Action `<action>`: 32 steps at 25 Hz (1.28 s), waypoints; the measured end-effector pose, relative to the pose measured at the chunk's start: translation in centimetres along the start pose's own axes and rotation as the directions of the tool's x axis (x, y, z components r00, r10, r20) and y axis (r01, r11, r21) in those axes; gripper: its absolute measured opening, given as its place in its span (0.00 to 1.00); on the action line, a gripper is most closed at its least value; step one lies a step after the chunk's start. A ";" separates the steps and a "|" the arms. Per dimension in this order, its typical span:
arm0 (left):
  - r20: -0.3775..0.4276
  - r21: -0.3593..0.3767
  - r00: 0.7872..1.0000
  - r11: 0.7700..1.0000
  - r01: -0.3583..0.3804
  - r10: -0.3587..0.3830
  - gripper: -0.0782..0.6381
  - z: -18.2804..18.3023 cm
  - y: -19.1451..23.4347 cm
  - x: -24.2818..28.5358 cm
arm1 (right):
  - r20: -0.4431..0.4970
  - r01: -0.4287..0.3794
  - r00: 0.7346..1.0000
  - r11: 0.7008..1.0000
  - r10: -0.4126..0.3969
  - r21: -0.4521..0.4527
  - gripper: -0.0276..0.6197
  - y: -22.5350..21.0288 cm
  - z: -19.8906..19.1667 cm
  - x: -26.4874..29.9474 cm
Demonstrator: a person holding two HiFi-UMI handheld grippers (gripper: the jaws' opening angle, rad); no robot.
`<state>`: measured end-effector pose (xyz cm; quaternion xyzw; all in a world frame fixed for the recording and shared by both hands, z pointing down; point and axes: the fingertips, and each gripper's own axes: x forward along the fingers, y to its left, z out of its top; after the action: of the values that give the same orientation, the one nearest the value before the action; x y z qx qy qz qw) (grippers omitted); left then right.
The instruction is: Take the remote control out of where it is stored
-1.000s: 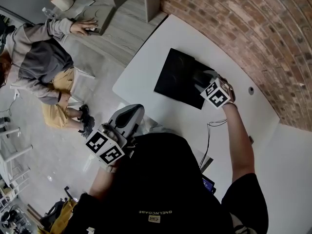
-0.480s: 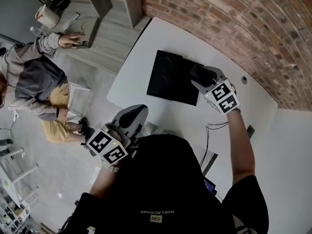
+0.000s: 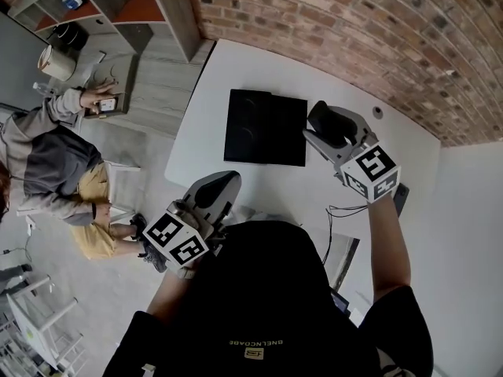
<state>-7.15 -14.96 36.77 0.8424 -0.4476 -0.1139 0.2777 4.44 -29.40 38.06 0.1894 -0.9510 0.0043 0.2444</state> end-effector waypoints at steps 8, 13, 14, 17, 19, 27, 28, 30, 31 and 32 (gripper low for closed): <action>-0.037 0.010 0.994 0.994 0.106 -0.106 0.12 0.2 -1.8 2.3 | 0.267 0.030 0.960 0.981 -0.081 0.192 0.42 0.7 4.0 -6.3; -0.061 0.013 0.982 0.984 0.178 -0.176 0.12 0.4 -3.1 3.7 | 0.406 0.022 0.903 0.958 -0.142 0.285 0.42 1.7 6.3 -10.2; -0.065 0.012 0.979 0.981 0.192 -0.191 0.12 0.5 -3.5 3.9 | 0.427 0.023 0.891 0.954 -0.155 0.298 0.42 2.0 6.6 -10.8; -0.077 0.010 0.969 0.972 0.236 -0.234 0.12 0.7 -4.4 4.6 | 0.479 0.039 0.854 0.943 -0.203 0.330 0.42 2.6 7.2 -12.8; -0.088 0.009 0.962 0.966 0.260 -0.258 0.12 0.7 -4.9 5.0 | 0.509 0.048 0.828 0.933 -0.237 0.357 0.42 3.0 7.4 -13.9; -0.128 0.005 0.934 0.942 0.336 -0.332 0.12 0.7 -6.6 6.3 | 0.578 0.071 0.728 0.879 -0.369 0.472 0.42 4.8 6.7 -18.0; -0.134 0.007 0.931 0.939 0.345 -0.341 0.12 0.7 -6.9 6.5 | 0.585 0.067 0.717 0.872 -0.380 0.486 0.42 5.0 6.5 -18.3; -0.143 0.010 0.923 0.932 0.363 -0.357 0.12 0.6 -7.5 6.7 | 0.588 0.067 0.701 0.858 -0.404 0.510 0.42 5.5 6.0 -18.9; -0.147 0.011 0.919 0.929 0.371 -0.365 0.12 0.6 -7.9 6.8 | 0.586 0.072 0.694 0.851 -0.418 0.521 0.42 5.6 5.8 -19.2; -0.152 0.012 0.915 0.925 0.379 -0.373 0.12 0.5 -8.2 6.9 | 0.586 0.076 0.686 0.843 -0.432 0.533 0.42 5.8 5.5 -19.4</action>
<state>2.23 -17.14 32.09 0.9242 -0.2580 -0.0936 0.2655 15.48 -17.59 24.67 0.3644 -0.9046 0.1280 -0.1800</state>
